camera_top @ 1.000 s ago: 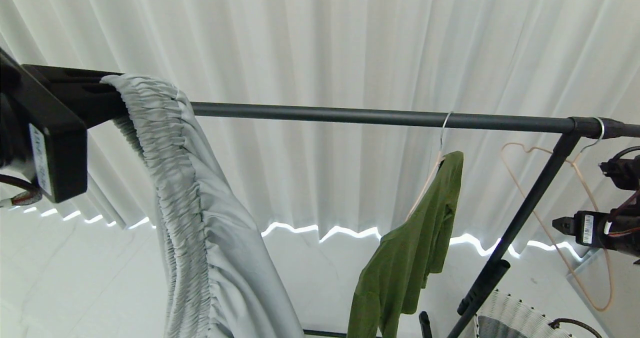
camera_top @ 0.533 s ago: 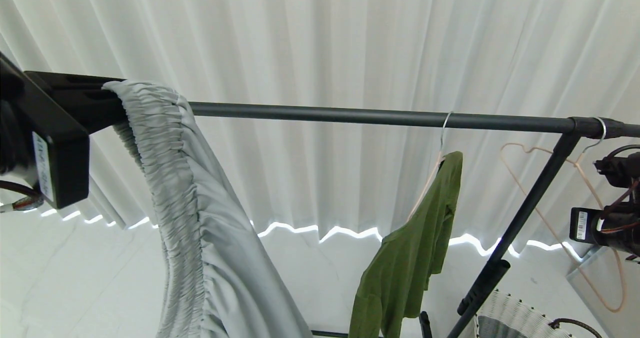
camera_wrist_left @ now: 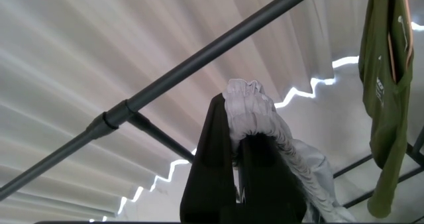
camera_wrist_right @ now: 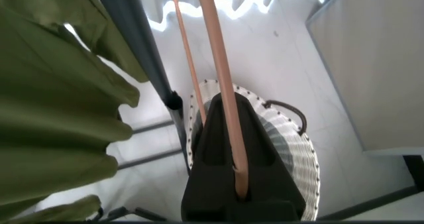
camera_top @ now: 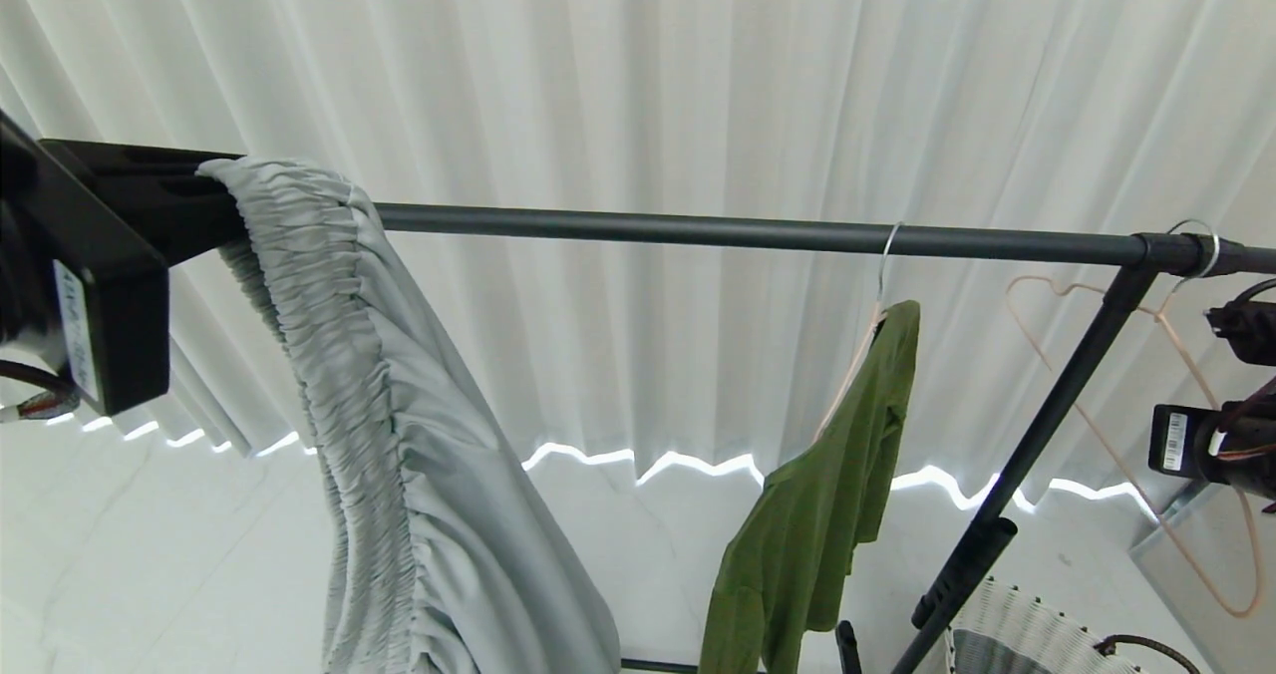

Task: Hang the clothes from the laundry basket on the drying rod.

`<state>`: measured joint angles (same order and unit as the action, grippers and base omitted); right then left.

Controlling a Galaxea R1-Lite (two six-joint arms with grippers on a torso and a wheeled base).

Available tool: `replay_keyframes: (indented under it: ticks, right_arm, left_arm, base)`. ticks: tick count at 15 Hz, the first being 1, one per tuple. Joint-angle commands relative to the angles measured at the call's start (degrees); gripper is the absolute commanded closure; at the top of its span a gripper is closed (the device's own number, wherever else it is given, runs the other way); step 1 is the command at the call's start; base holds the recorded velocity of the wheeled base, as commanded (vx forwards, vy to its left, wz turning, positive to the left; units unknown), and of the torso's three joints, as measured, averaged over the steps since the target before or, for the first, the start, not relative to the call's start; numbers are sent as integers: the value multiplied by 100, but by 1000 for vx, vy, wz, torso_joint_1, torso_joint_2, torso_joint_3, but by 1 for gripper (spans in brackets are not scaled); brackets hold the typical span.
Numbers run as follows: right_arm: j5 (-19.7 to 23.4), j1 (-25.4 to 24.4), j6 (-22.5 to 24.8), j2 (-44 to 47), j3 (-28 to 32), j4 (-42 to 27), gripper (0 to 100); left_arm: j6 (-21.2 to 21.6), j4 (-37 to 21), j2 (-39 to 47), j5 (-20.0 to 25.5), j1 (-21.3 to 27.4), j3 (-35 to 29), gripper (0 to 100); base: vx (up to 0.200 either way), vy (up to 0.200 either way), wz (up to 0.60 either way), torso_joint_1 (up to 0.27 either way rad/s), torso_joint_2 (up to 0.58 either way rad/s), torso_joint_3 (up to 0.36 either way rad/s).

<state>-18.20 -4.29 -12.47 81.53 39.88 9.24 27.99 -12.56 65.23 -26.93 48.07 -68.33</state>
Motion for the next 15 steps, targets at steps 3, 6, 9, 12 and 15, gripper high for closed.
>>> replay_keyframes:
  ticks: [3,6,9,12,15]
  right_arm:
    - [10,-10,34,-674,-15,-28,100]
    - [18,-37,122,-1175,-296,-45,100]
    - [18,-37,324,-1772,-674,-54,100]
    - [18,-37,535,-2185,-920,-212,100]
    - [18,-37,632,-2546,-1114,-300,100]
  left_arm:
    - [5,-1,-2,3,1,4,100]
    - [5,-1,-37,-5,1,21,100]
    - [22,-1,-81,-260,-8,100,100]
    - [31,-1,-134,-287,-8,118,100]
    - [40,280,-125,-295,-17,162,100]
  base:
    - [0,0,0,0,0,0]
    - [0,0,0,0,0,0]
    - [-133,0,0,-2,5,3]
    - [-200,0,0,23,5,5]
    - [-200,0,0,-6,1,7]
